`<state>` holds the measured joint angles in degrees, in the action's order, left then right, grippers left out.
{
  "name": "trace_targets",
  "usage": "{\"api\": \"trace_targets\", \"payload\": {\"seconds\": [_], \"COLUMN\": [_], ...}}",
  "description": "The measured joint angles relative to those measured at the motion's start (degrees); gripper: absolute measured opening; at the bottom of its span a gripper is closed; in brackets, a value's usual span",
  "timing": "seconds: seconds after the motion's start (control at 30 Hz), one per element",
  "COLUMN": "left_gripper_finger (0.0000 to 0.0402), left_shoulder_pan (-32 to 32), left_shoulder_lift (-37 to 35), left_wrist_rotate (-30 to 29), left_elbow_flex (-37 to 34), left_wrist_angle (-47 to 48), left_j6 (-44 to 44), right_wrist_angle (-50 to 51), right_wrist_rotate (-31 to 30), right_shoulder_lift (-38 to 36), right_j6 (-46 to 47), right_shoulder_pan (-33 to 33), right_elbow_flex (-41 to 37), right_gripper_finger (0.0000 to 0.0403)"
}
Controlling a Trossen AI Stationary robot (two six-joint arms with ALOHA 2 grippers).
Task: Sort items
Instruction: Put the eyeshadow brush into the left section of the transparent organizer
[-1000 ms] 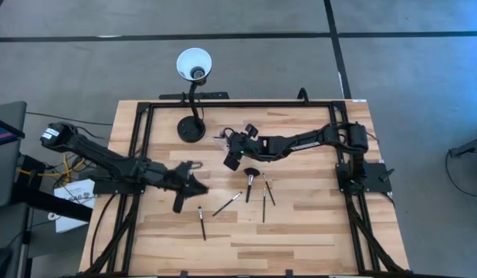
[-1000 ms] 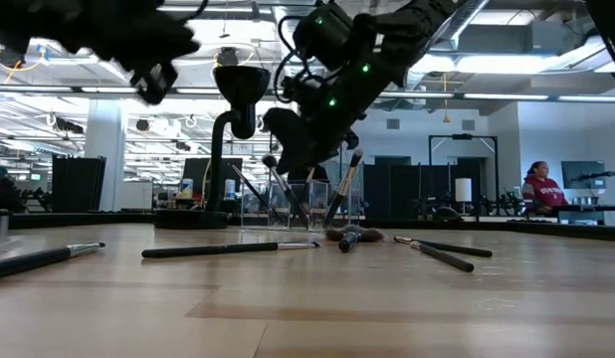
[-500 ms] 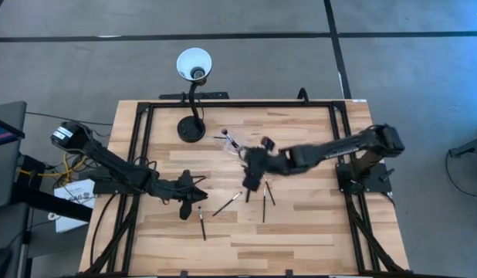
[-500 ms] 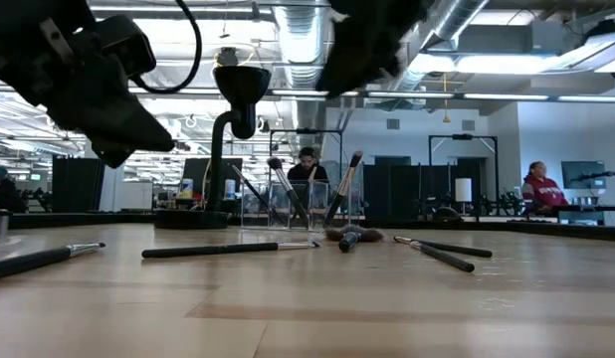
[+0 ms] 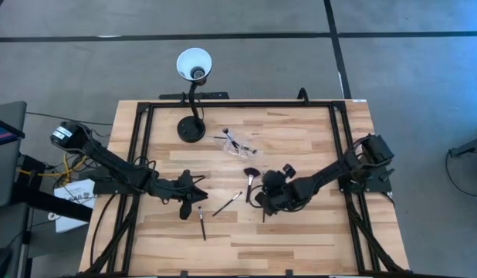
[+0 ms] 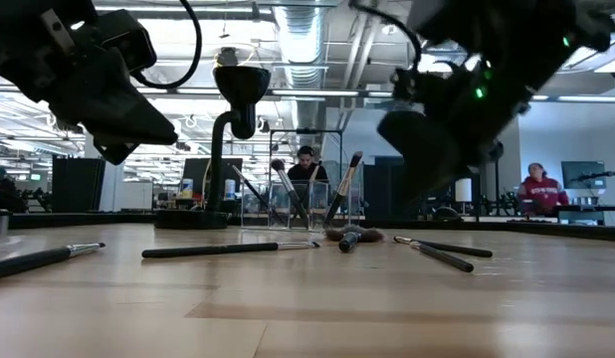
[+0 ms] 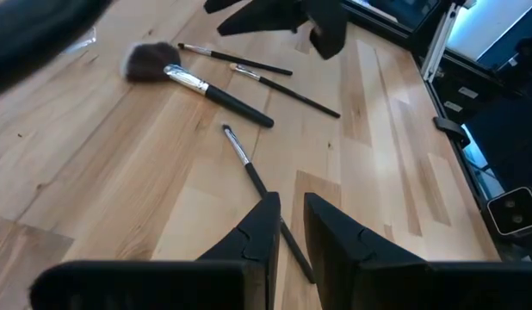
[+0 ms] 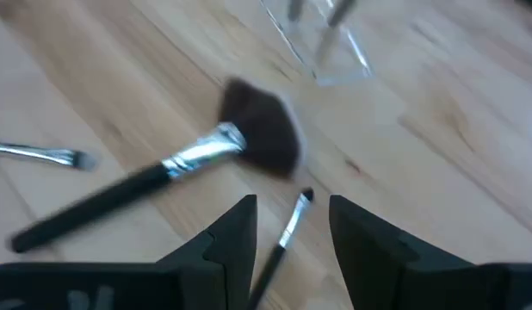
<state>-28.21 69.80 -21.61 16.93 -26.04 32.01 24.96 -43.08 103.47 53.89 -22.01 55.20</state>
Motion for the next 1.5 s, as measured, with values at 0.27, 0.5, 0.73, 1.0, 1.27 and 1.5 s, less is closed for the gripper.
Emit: {"api": "trace_targets", "payload": {"seconds": [0.27, 0.5, 0.73, 1.0, 1.27, 1.5], "left_gripper_finger": [0.0053, 0.0053, 0.0053, 0.0053, 0.0053, 0.0053], "left_shoulder_pan": [0.0, 0.0, 0.0, 0.0, 0.0, -0.4], "left_shoulder_lift": [0.0, 0.0, 0.0, 0.0, 0.0, 0.0], "left_wrist_rotate": [0.0, 0.0, 0.0, 0.0, 0.1, 0.5], "left_elbow_flex": [0.0, 0.0, 0.0, 0.0, 0.0, 0.0], "left_wrist_angle": [-0.8, -1.0, -1.0, -1.0, -1.0, -1.4], "left_j6": [0.0, 0.0, 0.0, 0.0, 0.0, 0.0], "right_wrist_angle": [-9.2, -14.4, -24.2, -24.1, -27.2, -54.8], "right_wrist_rotate": [1.3, 1.7, 3.1, 3.8, 8.3, 6.1], "right_shoulder_lift": [0.0, -0.1, -0.2, -0.2, -0.5, -0.2], "right_j6": [2.1, 5.8, 4.8, -1.1, -8.9, -16.2], "right_shoulder_pan": [1.4, 1.9, 2.3, 2.7, 4.9, 3.9], "right_elbow_flex": [-5.0, -10.3, -14.6, -14.6, -17.3, -30.6], "right_gripper_finger": [0.0130, 0.0115, 0.0106, 0.0106, 0.0106, 0.0082]}}
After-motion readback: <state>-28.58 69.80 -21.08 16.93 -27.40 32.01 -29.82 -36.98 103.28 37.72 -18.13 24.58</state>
